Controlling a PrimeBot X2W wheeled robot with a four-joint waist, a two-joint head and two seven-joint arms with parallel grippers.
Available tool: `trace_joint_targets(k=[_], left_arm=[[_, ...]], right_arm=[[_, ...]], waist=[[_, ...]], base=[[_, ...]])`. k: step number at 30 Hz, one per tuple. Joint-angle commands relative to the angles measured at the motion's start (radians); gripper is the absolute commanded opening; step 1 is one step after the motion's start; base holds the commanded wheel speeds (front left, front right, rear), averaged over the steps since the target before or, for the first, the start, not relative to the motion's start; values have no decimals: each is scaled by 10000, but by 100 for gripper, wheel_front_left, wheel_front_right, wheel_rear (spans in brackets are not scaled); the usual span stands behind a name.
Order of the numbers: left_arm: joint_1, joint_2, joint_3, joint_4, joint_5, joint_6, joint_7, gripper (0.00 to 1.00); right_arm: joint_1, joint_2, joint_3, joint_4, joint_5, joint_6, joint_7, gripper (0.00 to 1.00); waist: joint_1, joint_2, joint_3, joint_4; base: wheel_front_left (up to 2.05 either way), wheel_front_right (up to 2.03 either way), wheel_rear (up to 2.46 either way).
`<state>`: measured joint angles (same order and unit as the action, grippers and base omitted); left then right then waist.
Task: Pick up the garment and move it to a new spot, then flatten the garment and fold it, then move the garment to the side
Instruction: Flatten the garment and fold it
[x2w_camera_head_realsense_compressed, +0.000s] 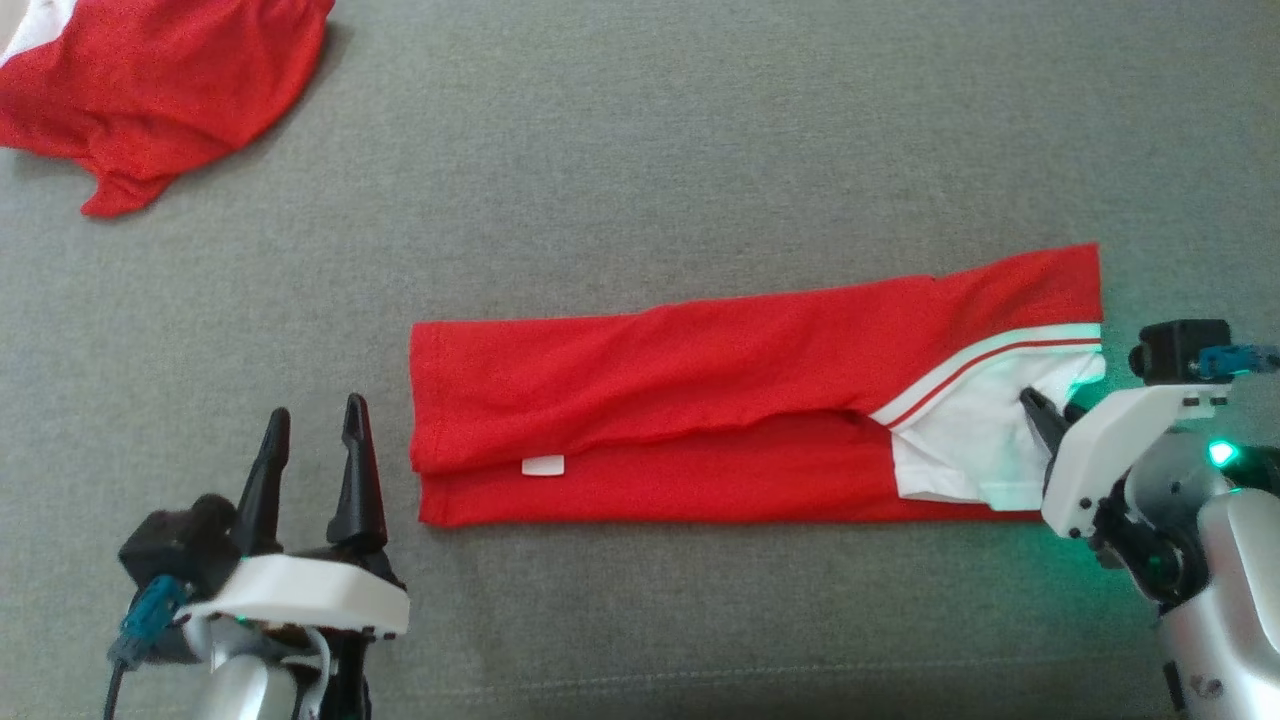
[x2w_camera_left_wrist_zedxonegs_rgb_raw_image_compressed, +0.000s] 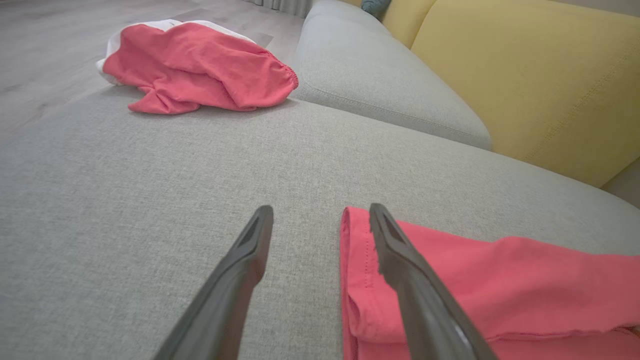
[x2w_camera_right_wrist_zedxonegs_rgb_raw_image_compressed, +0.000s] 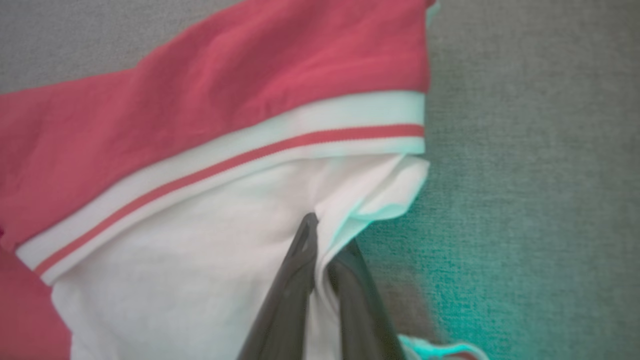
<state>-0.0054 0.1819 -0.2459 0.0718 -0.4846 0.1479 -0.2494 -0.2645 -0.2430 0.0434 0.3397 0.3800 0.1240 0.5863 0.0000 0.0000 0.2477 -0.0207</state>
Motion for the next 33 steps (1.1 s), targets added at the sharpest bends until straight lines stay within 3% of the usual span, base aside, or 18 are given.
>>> trace_joint_targets(k=[1, 7, 14, 18, 24, 33], left_arm=[[-426, 69, 359, -276, 159, -26, -118, 100], [-512, 79, 304, -304, 247, -17, -119, 100], [-587, 115, 246, -290, 299, -30, -120, 100], [-581, 148, 210, -281, 315, -11, -104, 100], [-555, 221, 132, -259, 324, -4, -35, 100], [-468, 195, -27, -227, 300, -4, 20, 100]], right_arm=[[-195, -114, 350, -39, 4, 67, -163, 0], [-514, -426, -100, 59, -224, 67, -731, 0], [-348, -976, -1335, -398, -468, 67, -816, 0], [-50, -896, -1757, -916, -507, 67, -690, 0], [560, -395, -1124, -2397, -38, 67, -577, 0], [1343, -141, 119, -4228, 709, 67, -308, 0]], waist=[[0, 0, -3, -41], [0, 0, -49, -294], [0, 0, -116, -715], [0, 0, -147, -921], [0, 0, -324, -1134], [0, 0, -645, -917]], base=[[0, 0, 0], [0, 0, 0], [0, 0, 0], [0, 0, 0], [0, 0, 0], [0, 0, 0]])
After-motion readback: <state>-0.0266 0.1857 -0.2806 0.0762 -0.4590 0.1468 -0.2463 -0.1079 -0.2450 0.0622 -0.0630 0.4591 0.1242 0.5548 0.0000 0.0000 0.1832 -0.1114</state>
